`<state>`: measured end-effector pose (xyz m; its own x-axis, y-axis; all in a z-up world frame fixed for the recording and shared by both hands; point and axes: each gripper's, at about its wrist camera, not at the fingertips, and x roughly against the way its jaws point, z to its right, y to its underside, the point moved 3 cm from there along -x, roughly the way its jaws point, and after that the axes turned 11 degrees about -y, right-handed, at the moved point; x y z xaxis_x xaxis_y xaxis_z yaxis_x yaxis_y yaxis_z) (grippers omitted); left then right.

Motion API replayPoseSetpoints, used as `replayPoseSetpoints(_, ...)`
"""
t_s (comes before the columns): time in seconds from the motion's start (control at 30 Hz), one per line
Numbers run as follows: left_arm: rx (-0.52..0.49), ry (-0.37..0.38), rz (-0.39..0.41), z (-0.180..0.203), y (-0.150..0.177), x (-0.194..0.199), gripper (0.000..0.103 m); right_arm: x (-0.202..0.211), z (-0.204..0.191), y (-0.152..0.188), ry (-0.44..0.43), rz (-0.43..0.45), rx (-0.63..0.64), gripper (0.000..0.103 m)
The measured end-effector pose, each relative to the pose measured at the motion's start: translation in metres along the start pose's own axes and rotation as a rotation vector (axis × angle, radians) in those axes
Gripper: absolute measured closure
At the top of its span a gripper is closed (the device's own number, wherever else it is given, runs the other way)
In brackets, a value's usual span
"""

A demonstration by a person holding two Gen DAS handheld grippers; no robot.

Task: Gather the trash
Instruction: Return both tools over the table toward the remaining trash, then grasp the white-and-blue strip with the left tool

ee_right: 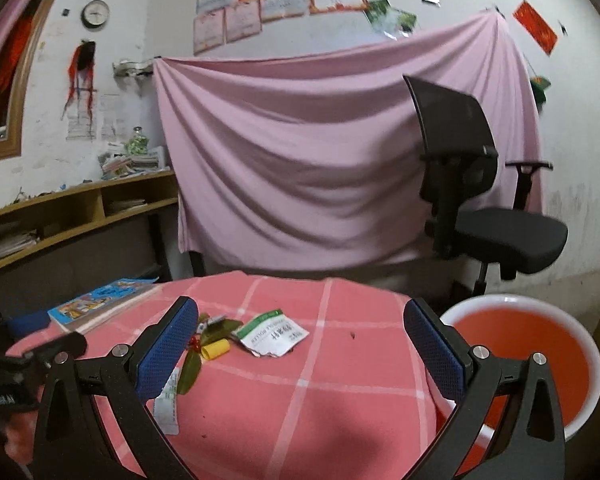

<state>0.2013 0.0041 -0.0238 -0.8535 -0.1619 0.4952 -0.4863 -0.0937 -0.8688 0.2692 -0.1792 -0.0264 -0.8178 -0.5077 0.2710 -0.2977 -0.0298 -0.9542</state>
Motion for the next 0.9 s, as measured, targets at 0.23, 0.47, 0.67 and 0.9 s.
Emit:
replayPoseSetpoints(0.23, -0.028, 0.09, -0.171, 0.017, 0.009, -0.031, 0.014, -0.013, -0.003, 0.006, -0.005, -0.088, 0.007, 0.0)
replayPoseSetpoints(0.47, -0.038, 0.154, -0.304, 0.034, 0.017, -0.052, 0.056, -0.02, 0.006, 0.008, -0.006, -0.139, -0.031, 0.0)
replayPoseSetpoints(0.67, -0.083, 0.116, -0.338, 0.043, 0.019, -0.058, 0.057, -0.026, 0.022, 0.012, -0.002, -0.179, -0.11, 0.0)
replayPoseSetpoints(0.9, -0.092, 0.073, -0.358, 0.034, 0.017, -0.067, 0.082, -0.038, 0.028, 0.019, -0.007, -0.264, -0.141, 0.0)
